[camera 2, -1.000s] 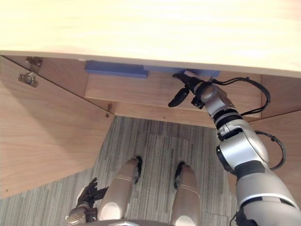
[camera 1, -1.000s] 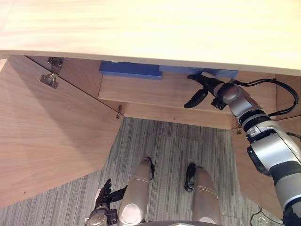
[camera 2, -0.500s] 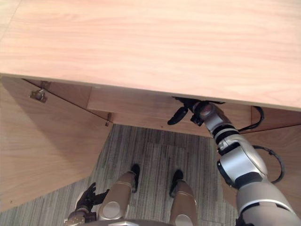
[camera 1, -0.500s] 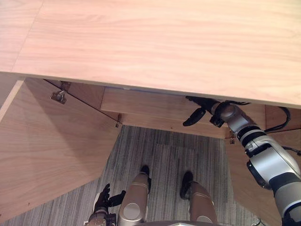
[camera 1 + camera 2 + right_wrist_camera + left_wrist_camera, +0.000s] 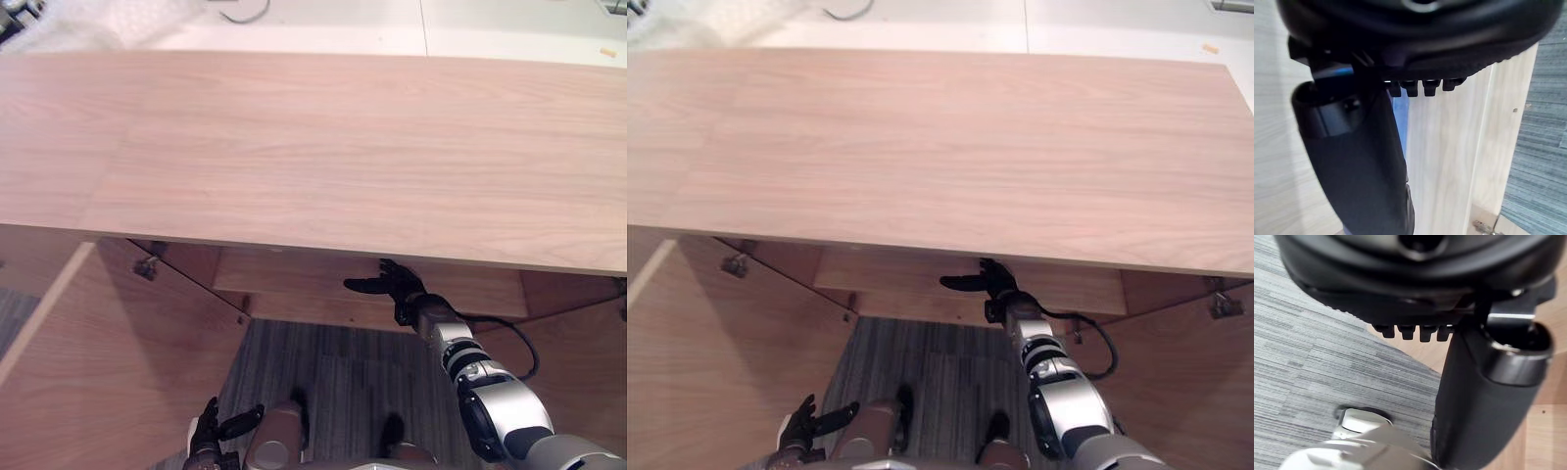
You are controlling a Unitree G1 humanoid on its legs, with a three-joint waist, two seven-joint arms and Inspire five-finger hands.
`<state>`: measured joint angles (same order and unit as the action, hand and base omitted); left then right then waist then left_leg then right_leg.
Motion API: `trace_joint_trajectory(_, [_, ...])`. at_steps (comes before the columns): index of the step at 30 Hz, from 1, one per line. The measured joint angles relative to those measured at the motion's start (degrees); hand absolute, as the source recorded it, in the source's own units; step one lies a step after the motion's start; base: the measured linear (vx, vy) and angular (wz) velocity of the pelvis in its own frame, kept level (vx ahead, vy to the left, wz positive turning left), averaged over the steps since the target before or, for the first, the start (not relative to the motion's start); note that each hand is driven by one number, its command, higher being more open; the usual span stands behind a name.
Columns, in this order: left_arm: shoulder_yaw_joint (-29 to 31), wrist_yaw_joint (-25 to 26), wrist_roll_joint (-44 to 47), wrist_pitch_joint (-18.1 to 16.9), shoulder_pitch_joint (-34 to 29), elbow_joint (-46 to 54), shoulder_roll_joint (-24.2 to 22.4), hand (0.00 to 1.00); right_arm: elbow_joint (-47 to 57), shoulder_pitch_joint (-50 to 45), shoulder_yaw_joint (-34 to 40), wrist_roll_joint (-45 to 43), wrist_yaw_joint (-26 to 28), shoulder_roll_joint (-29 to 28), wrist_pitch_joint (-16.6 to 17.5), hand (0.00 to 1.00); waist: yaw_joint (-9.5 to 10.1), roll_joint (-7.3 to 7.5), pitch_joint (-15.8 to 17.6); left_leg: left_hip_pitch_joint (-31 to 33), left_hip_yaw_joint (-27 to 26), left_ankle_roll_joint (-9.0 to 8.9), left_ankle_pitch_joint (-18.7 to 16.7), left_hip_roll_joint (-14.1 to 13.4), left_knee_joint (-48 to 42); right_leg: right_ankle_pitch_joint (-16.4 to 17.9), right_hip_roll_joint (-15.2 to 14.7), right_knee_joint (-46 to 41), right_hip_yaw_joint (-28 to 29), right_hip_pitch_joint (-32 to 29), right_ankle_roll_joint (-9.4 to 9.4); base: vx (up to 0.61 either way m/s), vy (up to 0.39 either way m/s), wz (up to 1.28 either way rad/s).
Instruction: Walk over to the cabinet, pick up the folder, carry it to the office cabinet, place the folder inside the office cabinet, then close the office cabinet door
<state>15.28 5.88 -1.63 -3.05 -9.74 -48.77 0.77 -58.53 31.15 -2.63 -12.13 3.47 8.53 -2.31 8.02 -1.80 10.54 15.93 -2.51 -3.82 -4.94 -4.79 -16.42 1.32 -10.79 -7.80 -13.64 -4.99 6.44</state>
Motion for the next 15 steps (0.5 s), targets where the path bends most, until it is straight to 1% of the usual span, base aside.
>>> trace_joint_trajectory(1, [-0.2,0.0,-0.1,0.0,-0.1,0.0,0.4,1.0,0.0,-0.2,0.7,-0.3,-0.2,-0.9,0.2,1.0,0.21,0.6,-0.2,0.0,-0.2,-0.29,0.5,0.4,0.4,-0.2,-0.5,0.1,-0.2,-0.2,0.22,0.05,0.121,-0.04])
trace_joint_trajectory(2, [-0.3,0.0,-0.2,-0.1,0.0,-0.2,1.0,1.0,-0.2,-1.1,1.8,-0.5,-0.4,-2.9,0.6,1.0,0.16,1.37,-0.6,-0.4,-0.2,-0.28,0.5,0.8,0.7,-0.3,-0.9,0.2,-0.4,0.1,0.28,0.04,0.057,-0.02])
trace_joint_trajectory(3, [-0.3,0.0,-0.2,-0.1,0.0,-0.3,1.2,1.0,-0.5,-1.5,2.0,-0.5,-0.5,-3.8,0.7,1.0,0.16,1.71,-0.8,-0.8,-0.2,-0.28,0.5,1.0,0.9,-0.3,-1.0,0.3,-0.3,0.3,0.28,0.01,0.046,0.02])
trace_joint_trajectory(4, [-0.3,0.1,-0.2,-0.1,0.0,-0.9,1.5,1.0,-2.3,-3.2,2.1,-0.4,-0.5,-6.3,1.1,1.0,0.35,2.51,-1.4,-2.6,-0.2,-0.27,0.5,1.2,1.7,-0.3,-1.1,1.1,-0.4,2.1,0.28,0.0,0.0,0.0])
trace_joint_trajectory(7, [0.1,0.0,-1.0,-0.1,0.0,-1.7,1.8,1.0,-4.0,-5.4,3.6,-0.1,-0.4,-8.8,1.2,1.0,0.56,3.07,-2.6,-4.0,-0.2,0.19,1.1,1.3,3.3,-0.3,-0.9,2.1,-0.5,3.2,0.29,-0.02,-0.019,-0.01])
trace_joint_trajectory(10, [1.5,0.0,-1.4,-0.1,0.0,-2.5,1.7,1.0,-6.5,-8.1,5.1,0.9,-0.6,-9.5,1.0,1.0,0.46,3.67,-3.5,-5.6,0.0,0.52,4.2,2.0,8.0,0.1,-1.1,3.6,-1.3,3.5,0.8,-0.1,-0.07,0.06])
trace_joint_trajectory(11, [1.8,0.0,-1.5,-0.1,0.0,-3.0,1.6,1.0,-7.0,-9.6,7.4,0.9,-1.3,-9.4,1.0,1.0,0.09,3.59,-3.6,-6.4,0.6,0.64,6.2,2.5,10.9,0.5,-1.2,3.8,-2.3,3.3,1.04,-0.12,-0.056,0.19])
trace_joint_trajectory(14, [2.1,0.1,-1.6,0.1,-0.2,-3.9,1.6,1.0,-7.5,-12.3,9.5,0.9,-2.3,-9.0,0.9,1.0,-0.35,3.44,-3.9,-9.0,2.1,0.65,9.5,2.4,16.3,0.9,-0.9,3.6,-3.7,3.9,0.38,-0.12,-0.056,0.26])
trace_joint_trajectory(15, [2.3,0.1,-1.9,0.1,-0.2,-3.9,1.6,1.0,-7.5,-13.4,10.5,0.9,-2.6,-8.8,0.9,1.0,-0.32,3.64,-4.2,-9.9,2.2,0.43,10.6,2.1,18.4,0.9,-0.7,3.5,-3.8,4.0,0.32,-0.08,-0.026,0.09])
